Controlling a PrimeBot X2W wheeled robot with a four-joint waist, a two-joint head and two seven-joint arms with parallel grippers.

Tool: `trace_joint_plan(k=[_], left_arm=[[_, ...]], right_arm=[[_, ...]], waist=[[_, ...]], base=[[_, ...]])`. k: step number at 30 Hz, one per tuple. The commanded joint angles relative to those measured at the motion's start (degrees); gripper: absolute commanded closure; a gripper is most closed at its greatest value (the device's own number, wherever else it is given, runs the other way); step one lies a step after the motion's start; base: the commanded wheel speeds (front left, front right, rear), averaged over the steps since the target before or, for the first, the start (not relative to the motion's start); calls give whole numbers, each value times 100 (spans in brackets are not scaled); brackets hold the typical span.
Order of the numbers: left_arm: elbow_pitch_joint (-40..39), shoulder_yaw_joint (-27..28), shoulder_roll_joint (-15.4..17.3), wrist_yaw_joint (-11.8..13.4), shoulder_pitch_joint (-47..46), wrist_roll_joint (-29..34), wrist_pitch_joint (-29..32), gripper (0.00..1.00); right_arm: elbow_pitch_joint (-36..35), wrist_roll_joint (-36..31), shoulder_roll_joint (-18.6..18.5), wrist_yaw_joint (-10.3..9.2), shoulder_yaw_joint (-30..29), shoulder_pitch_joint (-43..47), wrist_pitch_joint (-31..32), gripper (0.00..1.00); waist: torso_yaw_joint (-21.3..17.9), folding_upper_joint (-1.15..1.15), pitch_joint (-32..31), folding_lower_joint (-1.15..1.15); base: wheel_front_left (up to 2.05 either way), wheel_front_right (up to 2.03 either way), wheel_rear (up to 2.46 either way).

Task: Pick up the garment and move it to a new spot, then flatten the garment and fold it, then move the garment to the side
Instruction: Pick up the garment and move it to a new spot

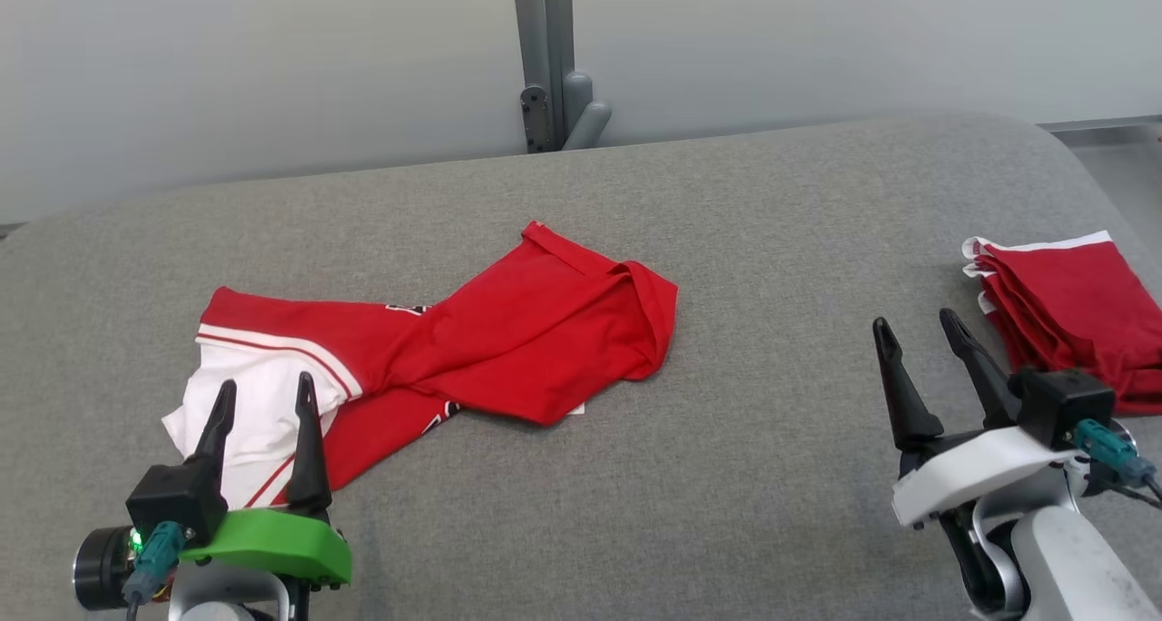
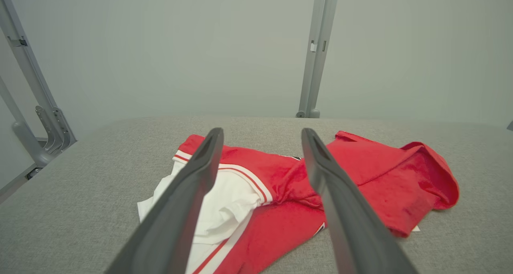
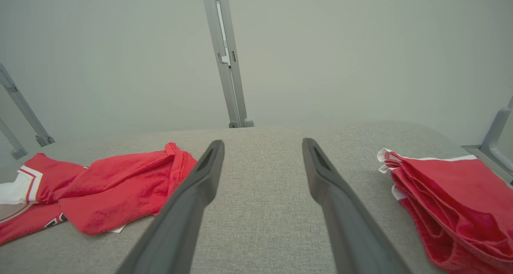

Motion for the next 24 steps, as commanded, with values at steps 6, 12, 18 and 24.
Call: trace_joint_plan(k=[6,12,18,24], left_arm=[[-20,-123,-82,-93,-472,-30,-82,0],[94,-354,-309,-244,-1117,42,-239,0],[374,-580,-580,-411,-1637,25,-386,0],[656,-743,-752,-529,-1945,-77,-455,0]], right_arm=[[364,246,-172,-7,300,-941,80,0],[1386,563,-574,-6,1061,-2446,227,0],[2521,866,-826,-6,1923,-3619,396,0],[3542,1240,-884,-7,2863,-4419,805,0]], waist=[[662,0,504,0],[1455,0,1320,0],[2064,0,1889,0],[2406,0,2246,0]], base=[[0,0,0],[0,0,0],[0,0,0],[0,0,0]])
